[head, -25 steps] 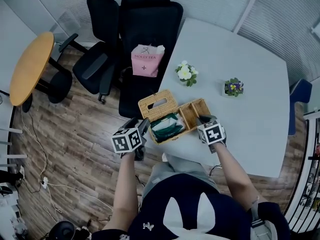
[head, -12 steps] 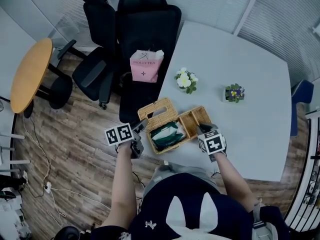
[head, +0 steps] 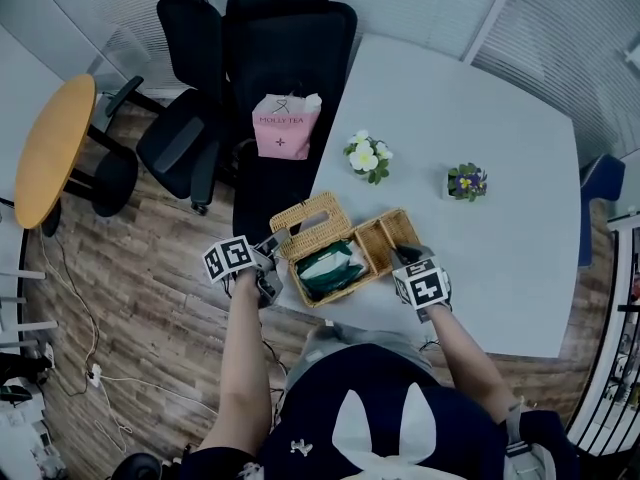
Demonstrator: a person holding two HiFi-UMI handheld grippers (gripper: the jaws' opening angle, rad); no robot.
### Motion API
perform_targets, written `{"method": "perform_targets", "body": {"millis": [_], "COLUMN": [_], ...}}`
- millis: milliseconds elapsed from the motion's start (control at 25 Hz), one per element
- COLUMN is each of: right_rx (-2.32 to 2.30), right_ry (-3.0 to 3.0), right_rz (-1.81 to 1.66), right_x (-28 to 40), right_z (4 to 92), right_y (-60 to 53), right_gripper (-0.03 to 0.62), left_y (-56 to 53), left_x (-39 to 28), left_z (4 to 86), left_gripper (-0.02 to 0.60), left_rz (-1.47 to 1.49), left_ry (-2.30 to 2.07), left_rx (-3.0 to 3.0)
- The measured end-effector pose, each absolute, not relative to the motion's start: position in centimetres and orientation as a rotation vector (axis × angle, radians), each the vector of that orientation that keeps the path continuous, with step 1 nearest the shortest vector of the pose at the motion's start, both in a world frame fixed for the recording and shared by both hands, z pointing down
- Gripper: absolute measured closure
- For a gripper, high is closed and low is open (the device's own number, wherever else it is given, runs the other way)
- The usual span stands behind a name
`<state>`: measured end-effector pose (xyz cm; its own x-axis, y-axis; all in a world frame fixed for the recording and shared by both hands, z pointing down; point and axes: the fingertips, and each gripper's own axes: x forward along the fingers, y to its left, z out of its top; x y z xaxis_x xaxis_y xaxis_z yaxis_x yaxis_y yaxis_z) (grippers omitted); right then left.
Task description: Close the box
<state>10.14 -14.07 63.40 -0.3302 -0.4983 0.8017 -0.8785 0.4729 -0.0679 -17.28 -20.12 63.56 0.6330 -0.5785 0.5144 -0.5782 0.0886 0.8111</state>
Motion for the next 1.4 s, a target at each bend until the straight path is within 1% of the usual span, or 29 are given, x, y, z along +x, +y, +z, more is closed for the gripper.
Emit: {"method": "perform_targets", "body": {"millis": [360, 1400], "right_rx": [1.137, 1.145], "right_ry": [-1.984, -1.996], "right_rz": [0.655, 0.657], "right_x": [10.2, 10.2], "right_z": [63.4, 63.4], "right_y": [-14.0, -14.1], "right_gripper": [0.549, 0.549], "left_y": [-19.9, -19.5], "left_x": [-17.9, -18.6], "left_z": [64.0, 63.0], "left_gripper": [0.448, 0.489], "left_rz": [-0.031, -0.009], "left_ry": [-1.023, -1.105], "left_rx": [1.546, 1.586]}}
